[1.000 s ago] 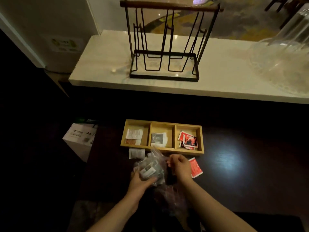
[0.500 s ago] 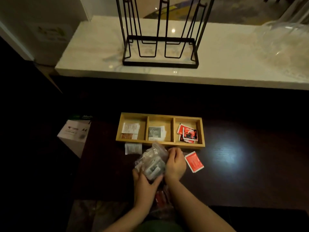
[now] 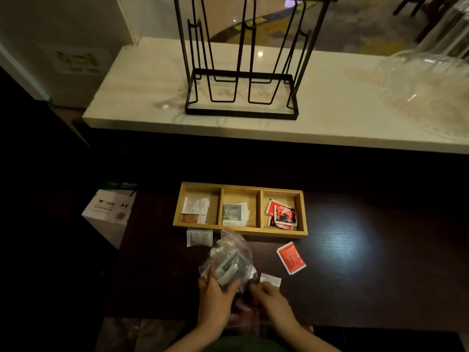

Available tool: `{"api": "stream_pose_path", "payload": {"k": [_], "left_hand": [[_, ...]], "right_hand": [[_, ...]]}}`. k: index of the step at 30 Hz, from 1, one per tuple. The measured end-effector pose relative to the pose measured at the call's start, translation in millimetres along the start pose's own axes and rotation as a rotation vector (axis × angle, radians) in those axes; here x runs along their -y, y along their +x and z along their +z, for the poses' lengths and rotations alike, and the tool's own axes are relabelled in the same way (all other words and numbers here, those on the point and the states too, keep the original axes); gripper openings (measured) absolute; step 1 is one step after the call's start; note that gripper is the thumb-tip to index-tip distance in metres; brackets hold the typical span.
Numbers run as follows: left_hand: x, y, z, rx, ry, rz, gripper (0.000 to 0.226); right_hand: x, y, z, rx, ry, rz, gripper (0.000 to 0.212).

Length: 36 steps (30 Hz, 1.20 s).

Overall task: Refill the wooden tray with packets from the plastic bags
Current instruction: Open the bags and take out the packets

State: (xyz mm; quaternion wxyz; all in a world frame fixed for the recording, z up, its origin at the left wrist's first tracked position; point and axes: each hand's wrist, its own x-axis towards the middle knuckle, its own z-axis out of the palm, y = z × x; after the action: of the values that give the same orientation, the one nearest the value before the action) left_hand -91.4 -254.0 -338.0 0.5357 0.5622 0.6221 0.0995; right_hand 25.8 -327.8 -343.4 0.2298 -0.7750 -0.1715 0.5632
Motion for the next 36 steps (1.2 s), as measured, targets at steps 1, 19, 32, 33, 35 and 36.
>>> {"api": "stream_pose_path", "payload": {"k": [1, 19, 32, 33, 35, 36], "left_hand": [[1.5, 1.4, -0.3, 0.003, -0.013, -0.012, 0.067], [-16.3, 28.2, -61.9, 0.051, -0.175, 0.024, 0.05], [3.1, 51.0, -91.4, 0.085, -0.094, -0.027, 0.017], [4.5, 55.2, -92.6, 0.061, -0.042, -0.029, 0.02], [2.6, 59.7, -94.9, -0.01, 0.022, -0.013, 0.024], [-1.4, 60.1, -95.5, -0.071, 0.074, 0.011, 0.03]], "right_hand": [[-3.4, -3.0, -6.1, 0.1, 0.083, 0.006, 0.068], [29.5, 17.0, -84.6, -0.001, -0.15, -0.033, 0.018], [32.6, 25.3, -76.1, -0.184, 0.217, -0.029, 0.024], [35.0, 22.5, -77.5, -0.181, 0.283, -0.03, 0.023], [37.0, 18.2, -80.3, -0.162, 0.439, -0.043, 0.022], [36.4, 17.7, -82.2, -0.156, 0.506, -0.057, 0.022]]}}
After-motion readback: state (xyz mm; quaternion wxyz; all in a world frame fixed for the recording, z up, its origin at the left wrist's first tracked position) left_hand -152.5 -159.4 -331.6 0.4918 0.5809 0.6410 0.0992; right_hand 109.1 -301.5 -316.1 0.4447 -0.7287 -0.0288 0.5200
